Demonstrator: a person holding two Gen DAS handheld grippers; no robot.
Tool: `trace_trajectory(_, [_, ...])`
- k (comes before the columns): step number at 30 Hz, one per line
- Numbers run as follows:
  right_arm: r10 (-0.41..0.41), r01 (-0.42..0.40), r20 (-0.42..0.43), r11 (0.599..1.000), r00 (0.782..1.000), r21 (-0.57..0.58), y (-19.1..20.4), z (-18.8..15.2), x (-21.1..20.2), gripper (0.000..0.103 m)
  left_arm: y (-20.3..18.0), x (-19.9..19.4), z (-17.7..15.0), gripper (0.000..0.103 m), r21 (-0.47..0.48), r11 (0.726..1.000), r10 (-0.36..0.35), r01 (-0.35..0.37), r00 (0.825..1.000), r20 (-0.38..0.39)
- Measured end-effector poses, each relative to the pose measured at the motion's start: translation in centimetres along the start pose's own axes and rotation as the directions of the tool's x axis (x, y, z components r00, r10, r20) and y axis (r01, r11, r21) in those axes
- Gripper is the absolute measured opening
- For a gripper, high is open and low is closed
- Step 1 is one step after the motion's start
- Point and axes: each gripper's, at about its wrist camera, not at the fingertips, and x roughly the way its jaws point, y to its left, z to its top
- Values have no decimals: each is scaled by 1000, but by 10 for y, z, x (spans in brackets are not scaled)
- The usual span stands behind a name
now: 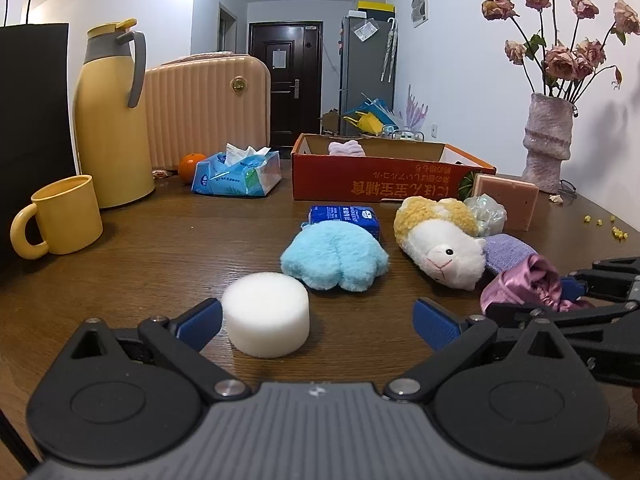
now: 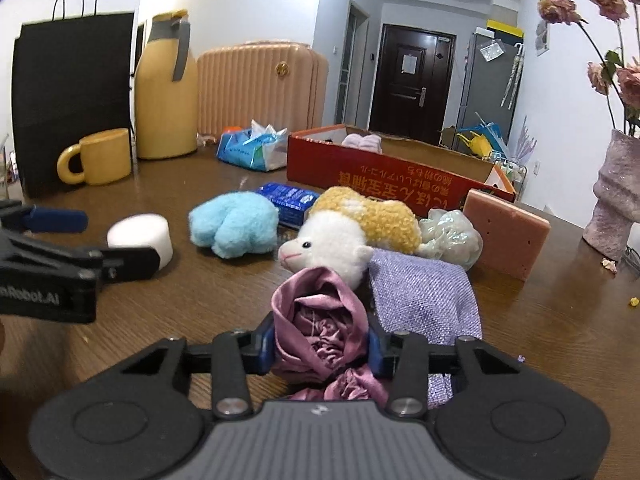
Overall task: Organize soft objects
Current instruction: 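Grasp the pink satin scrunchies with the right gripper while the left approaches the white sponge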
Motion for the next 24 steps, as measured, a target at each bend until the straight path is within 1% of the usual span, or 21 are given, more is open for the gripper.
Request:
trace_trajectory(7, [-28,22,92,998,995,66,-11,1,-16,40,1,0,2,103,-5,1000,17,-17,1000,-1])
trace_trajectory(10, [-56,43,130,994,990,97,-17,2,-23,40,3,1,6,103,-6,1000,15,-15,1000,-3])
trace_trajectory(19, [-112,80,174,980,978,180,-33,1,-33,40,11,4,21,103,52,998,44,-45,999,24])
trace_trajectory(22, [-131,94,178,975,975,201,-37,1,-34,40,17,12,24,103,57,996,69,-69,998,12])
trace_trajectory(24, [-140,101,180,972,974,212,-39,0,-35,40,23,18,24,103,32,997,70,-70,997,-10])
